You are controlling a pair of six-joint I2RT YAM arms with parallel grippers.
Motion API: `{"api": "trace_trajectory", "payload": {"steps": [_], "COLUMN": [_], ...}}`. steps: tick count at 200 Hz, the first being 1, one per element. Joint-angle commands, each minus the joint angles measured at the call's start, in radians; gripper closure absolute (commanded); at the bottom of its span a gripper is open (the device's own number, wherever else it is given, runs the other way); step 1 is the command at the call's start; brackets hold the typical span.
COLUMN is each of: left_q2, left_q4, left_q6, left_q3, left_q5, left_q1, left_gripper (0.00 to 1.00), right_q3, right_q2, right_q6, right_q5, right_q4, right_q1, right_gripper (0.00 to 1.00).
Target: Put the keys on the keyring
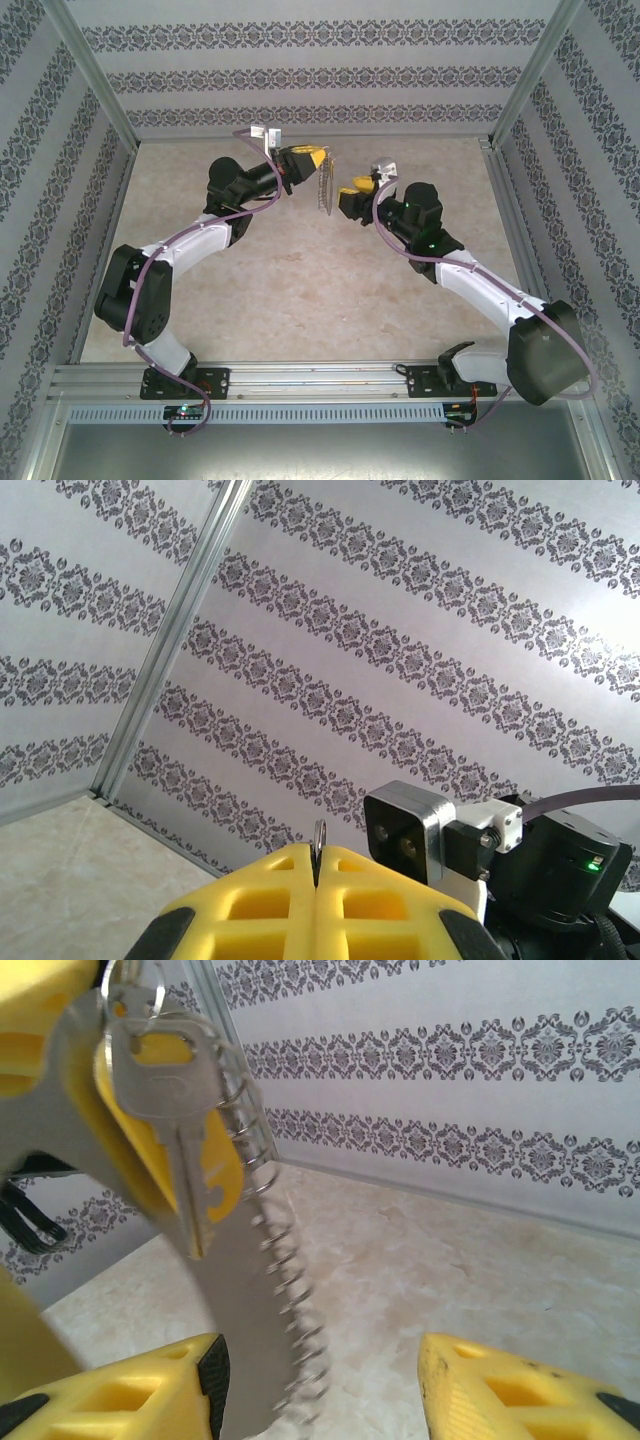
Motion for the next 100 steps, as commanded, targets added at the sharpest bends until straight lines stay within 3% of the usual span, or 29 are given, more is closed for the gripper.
{"api": "trace_trajectory", "payload": {"steps": [1, 100], "left_q2": [0.01, 0.024], "left_q4": [0.071, 0.058], "left_q6": [-0.017, -0.021], "left_q3": [0.013, 0.018], "left_q5": [0.028, 0.064], "left_q1": [-0.018, -0.031], "left_gripper": [1.0, 1.0], "right_q3": [0.054, 0.106], "right_q2": [0.009, 0.046], "right_q6": [-0.034, -0.084], "right_q5": [0.01, 0.061], "right_q4": [0.036, 0.018], "right_q1": [0.022, 0.062], "right_gripper": [0.46, 0.45]}}
